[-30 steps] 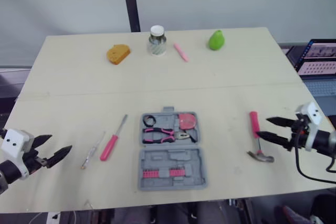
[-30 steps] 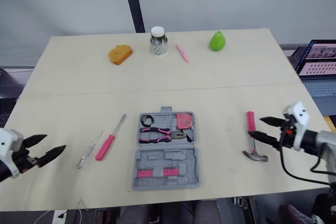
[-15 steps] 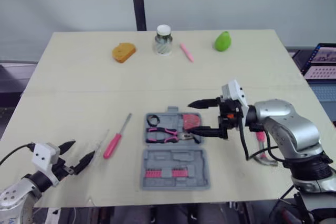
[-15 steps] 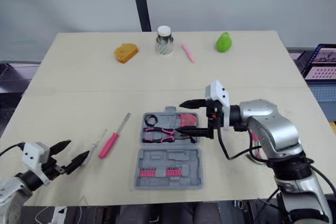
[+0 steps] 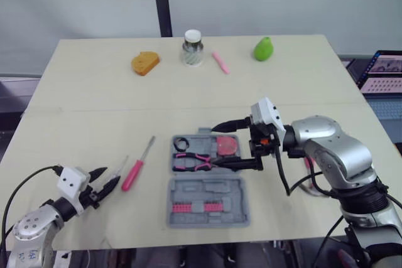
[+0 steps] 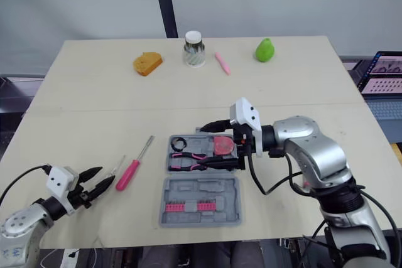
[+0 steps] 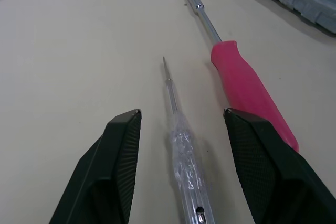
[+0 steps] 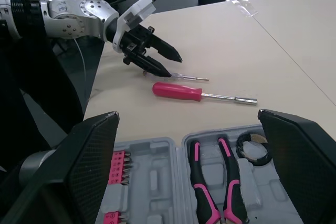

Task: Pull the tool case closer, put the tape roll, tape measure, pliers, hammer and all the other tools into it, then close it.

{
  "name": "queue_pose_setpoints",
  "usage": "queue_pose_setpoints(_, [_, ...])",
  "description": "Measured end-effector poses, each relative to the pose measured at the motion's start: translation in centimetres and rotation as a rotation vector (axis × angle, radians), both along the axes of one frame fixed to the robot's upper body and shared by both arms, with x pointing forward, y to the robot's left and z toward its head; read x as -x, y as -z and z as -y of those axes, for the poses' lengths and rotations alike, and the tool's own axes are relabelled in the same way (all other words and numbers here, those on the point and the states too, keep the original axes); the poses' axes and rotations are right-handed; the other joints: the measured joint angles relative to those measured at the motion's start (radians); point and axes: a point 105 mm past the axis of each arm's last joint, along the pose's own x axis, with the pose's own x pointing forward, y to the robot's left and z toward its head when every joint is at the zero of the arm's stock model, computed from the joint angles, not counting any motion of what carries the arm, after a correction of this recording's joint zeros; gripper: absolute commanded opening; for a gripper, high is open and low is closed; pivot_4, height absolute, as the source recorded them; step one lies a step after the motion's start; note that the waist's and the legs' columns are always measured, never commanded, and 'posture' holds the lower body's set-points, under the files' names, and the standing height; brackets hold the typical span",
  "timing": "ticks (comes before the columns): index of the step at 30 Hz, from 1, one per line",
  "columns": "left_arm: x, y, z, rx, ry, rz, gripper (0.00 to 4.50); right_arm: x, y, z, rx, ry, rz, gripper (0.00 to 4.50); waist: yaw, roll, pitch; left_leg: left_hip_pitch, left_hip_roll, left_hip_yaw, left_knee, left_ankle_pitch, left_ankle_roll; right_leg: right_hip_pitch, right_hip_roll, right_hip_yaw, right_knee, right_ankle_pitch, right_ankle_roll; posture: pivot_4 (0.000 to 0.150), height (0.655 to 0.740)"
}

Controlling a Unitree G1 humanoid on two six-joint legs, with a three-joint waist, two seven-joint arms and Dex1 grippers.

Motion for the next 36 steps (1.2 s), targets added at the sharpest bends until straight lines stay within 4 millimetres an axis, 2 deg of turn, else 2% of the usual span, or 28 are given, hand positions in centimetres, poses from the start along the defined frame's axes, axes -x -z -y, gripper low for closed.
queue_pose_setpoints(6, [-0.5,-0.2,-0.1,-0.017,0.007,0.001,2.72,0.1,0.1,-0.4,-0.002,0.002,0.001,4.50,-0.001,0.000,0.000,0.000,0.002,0.000,0.002,0.000,-0.001,0.000,0.001,0.000,0.001,0.000,0.000,0.150,0.7400])
queue_pose_setpoints(14, [-0.2,1.4,-0.9,-0.025,-0.030,-0.065,2.72,0.0,0.0,-0.5,-0.004,0.013,0.011,4.50,-0.001,0.000,0.000,0.000,0.003,0.001,0.002,0.000,-0.001,-0.001,0.002,0.001,0.001,0.000,0.000,0.150,0.7400])
queue_pose_setpoints(33, [-0.9,1.7,-0.8,-0.036,-0.027,-0.082,2.72,0.0,-0.1,-0.6,-0.005,0.011,0.016,4.50,0.001,0.000,0.000,0.001,0.004,0.001,0.005,0.000,-0.002,-0.001,0.002,0.003,0.006,0.001,-0.002,0.150,0.7400])
queue_pose_setpoints(36, [-0.9,1.8,-0.9,-0.034,-0.031,-0.084,1.79,0.0,-0.1,-0.5,-0.002,0.011,0.016,4.50,0.001,0.000,0.000,0.001,0.004,0.001,0.005,0.000,-0.002,-0.001,0.002,0.003,0.006,0.001,-0.002,0.150,0.7400])
